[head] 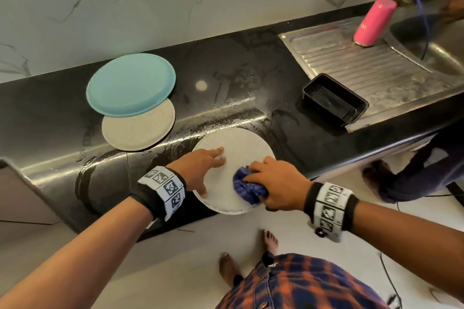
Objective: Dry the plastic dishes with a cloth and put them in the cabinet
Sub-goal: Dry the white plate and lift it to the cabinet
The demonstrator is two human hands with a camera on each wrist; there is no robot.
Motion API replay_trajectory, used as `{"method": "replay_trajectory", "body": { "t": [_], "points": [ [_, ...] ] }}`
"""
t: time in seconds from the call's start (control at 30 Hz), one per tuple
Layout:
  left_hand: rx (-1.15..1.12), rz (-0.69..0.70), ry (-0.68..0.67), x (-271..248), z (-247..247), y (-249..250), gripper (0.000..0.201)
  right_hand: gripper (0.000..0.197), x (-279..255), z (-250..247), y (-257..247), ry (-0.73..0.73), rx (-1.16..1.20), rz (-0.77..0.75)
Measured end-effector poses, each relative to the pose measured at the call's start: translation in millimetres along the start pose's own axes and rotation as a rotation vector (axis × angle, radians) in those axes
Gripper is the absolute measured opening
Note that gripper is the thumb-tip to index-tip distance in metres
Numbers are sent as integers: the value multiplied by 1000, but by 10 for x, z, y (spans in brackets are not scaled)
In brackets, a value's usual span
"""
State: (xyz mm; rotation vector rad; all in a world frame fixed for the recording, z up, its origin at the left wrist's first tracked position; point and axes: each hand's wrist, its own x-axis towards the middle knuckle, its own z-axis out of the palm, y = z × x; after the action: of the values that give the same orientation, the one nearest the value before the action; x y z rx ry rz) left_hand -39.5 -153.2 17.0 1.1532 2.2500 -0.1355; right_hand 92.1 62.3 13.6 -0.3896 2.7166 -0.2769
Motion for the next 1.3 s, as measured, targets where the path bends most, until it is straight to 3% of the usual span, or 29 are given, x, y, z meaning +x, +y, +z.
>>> {"method": "replay_trajectory", "body": {
  "t": [0.1, 0.23, 0.5, 0.63, 0.87, 1.07, 1.17, 1.3],
  "points": [
    [0, -1, -1, 9, 16, 16, 111, 46, -63, -94, 186, 4, 31, 103],
    [38, 2, -2, 34, -10, 59, 112, 36, 364, -287, 284, 132, 31, 257],
    [28, -23, -7, 31, -9, 83, 113, 48, 1000, -389, 271, 150, 105, 153],
    [4, -46, -14, 17, -3, 87, 113, 35, 809, -252, 342, 203, 150, 229],
    [24, -71, -18, 47, 7, 137, 115, 31, -112, 136, 119, 195, 136, 407],
    [4, -57, -23, 2, 17, 124, 111, 26, -102, 87, 113, 203, 105, 379],
    [1, -52, -11, -7, -8, 151, 111, 17, 313, -108, 329, 222, 127, 320],
    [-4, -42, -29, -8, -33, 159, 111, 21, 1043, -476, 451, 114, 101, 149]
  ]
}}
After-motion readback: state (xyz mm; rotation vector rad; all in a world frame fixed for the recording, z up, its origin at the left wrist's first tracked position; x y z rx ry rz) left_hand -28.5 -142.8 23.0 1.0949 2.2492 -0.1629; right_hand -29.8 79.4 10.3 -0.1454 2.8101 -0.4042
